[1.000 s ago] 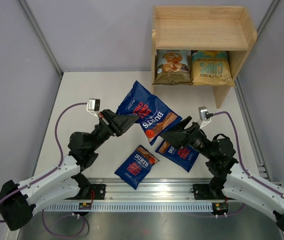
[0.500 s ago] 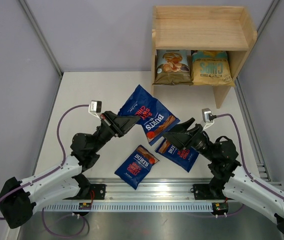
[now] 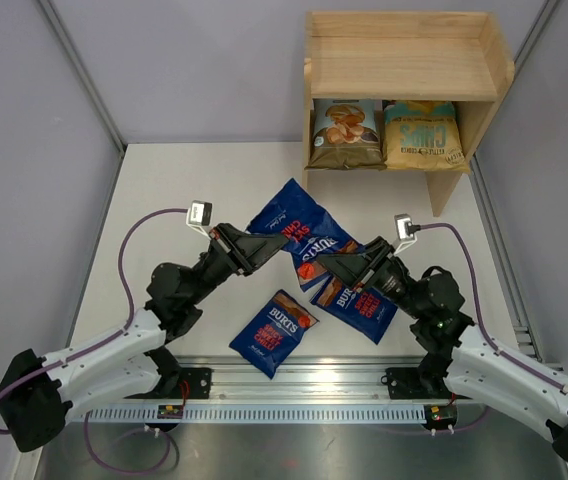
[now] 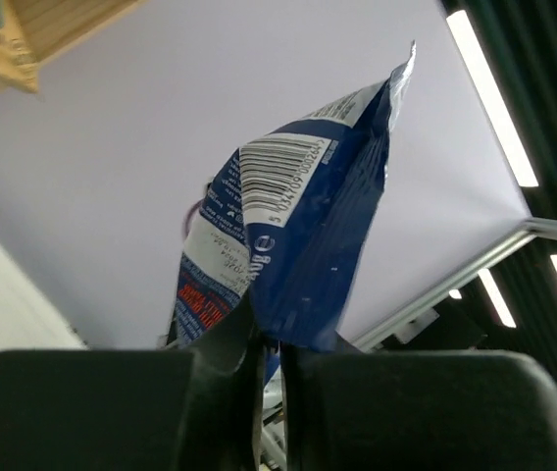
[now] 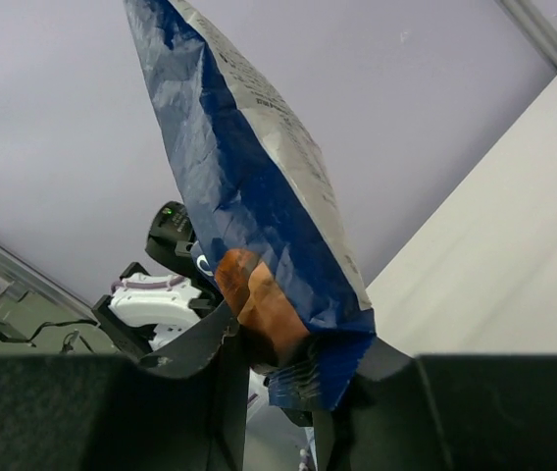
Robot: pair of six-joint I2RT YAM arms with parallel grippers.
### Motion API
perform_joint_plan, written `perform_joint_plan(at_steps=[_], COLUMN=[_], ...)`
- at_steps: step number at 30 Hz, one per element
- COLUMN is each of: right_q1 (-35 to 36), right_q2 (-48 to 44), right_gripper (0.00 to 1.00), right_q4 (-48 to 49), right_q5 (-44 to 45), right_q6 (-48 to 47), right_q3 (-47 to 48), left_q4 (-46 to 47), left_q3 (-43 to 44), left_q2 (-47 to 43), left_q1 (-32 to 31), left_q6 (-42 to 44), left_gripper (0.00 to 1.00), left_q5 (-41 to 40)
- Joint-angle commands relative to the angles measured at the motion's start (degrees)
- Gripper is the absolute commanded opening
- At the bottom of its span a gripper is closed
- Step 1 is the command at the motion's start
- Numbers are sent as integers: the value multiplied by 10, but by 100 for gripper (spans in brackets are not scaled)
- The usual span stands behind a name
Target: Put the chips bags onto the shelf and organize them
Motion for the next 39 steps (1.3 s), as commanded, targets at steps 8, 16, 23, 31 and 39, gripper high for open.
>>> perform_joint_plan(at_steps=[8,16,23,31,39], right_q1=[-3,-2,-5,-126,-264], right_q2=[-56,-46,-24,76,192], right_gripper=[18,9,8,8,11], right_q4=[-240,-365,-438,-498,-586], right_q5=[27,22,69,40,23], right_q6=[-75,-107,-100,-69,-13], right_q3=[92,161,214,343,540], left_q4=[-387,-521,-575,-683,-849], left_q3=[181,243,264,284,364], left_q2=[-64,-72,-79,-141,-173], left_q1=[5,14,23,26,26], left_q6=[286,360,374,360,423], left_gripper=[4,0,18,67,68], left_q5=[-2,-42,-88,-223,-216])
